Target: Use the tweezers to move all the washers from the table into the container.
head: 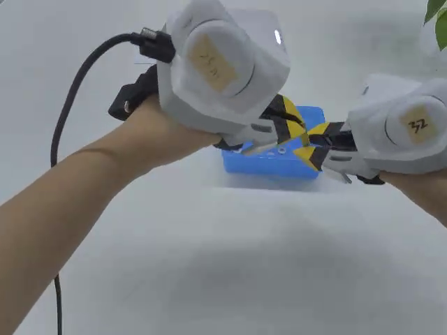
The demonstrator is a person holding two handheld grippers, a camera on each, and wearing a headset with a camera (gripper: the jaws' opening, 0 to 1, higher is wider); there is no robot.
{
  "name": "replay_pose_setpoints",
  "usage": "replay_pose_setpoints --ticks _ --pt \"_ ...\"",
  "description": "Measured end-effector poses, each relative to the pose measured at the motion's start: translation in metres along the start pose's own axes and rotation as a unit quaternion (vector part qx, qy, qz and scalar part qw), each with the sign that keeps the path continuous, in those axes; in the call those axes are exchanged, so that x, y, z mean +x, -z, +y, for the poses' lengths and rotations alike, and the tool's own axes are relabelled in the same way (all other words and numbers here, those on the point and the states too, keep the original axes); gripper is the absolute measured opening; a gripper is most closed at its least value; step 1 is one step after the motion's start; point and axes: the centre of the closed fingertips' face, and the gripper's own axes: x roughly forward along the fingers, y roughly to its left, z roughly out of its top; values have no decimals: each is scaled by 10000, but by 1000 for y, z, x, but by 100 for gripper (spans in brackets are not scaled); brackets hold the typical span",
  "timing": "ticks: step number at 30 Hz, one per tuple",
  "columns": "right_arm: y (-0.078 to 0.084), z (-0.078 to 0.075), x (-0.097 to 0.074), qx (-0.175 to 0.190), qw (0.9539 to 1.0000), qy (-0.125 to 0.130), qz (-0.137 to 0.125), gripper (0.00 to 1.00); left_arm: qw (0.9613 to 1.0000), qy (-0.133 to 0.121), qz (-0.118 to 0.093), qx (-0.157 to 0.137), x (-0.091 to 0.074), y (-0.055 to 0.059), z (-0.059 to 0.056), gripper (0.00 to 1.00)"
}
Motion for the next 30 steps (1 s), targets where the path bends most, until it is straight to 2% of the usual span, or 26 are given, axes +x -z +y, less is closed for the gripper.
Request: replay_pose_setpoints --ticks 3,7,11,14,15,16,17,19,21,23,24,26,28,29,30 --pt "11 13 -7 -99 9997 -16 200 9 9996 233 130 93 -1 8 -17 0" --pt "28 30 -14 -42 9991 -105 398 9 9983 483 301 136 2 23 -38 0" --pt "41 44 -12 116 9983 -219 519 9 9964 679 486 123 8 41 -51 0" --pt "53 58 -5 216 9971 -346 642 9 9941 817 704 118 14 64 -64 0" --pt "57 62 -2 205 9969 -376 667 9 9937 820 753 121 15 68 -65 0" --pt "61 66 1 246 9963 -419 702 9 9925 856 869 96 18 79 -70 0" --pt "66 74 4 315 9950 -522 794 9 9921 870 899 42 20 85 -73 0" --pt "72 83 10 270 9943 -612 835 9 9883 974 1173 -65 24 107 -82 0" --pt "76 92 13 210 9932 -671 926 9 9866 1020 1260 -202 27 120 -88 0" --pt "79 97 15 135 9925 -725 978 9 9856 1049 1291 -294 28 125 -91 0" --pt "76 96 14 124 9937 -659 898 9 9848 1052 1348 -314 28 128 -93 0" --pt "71 99 12 379 9933 -740 797 9 9822 1037 1547 -231 28 138 -93 0" --pt "67 96 9 788 9924 -616 722 11 9798 1086 1658 -275 31 146 -97 0" --pt "67 95 6 774 9924 -628 719 13 9791 1089 1695 -261 31 150 -98 0" --pt "67 94 2 887 9916 -583 738 14 9829 921 1571 -284 29 146 -92 0"
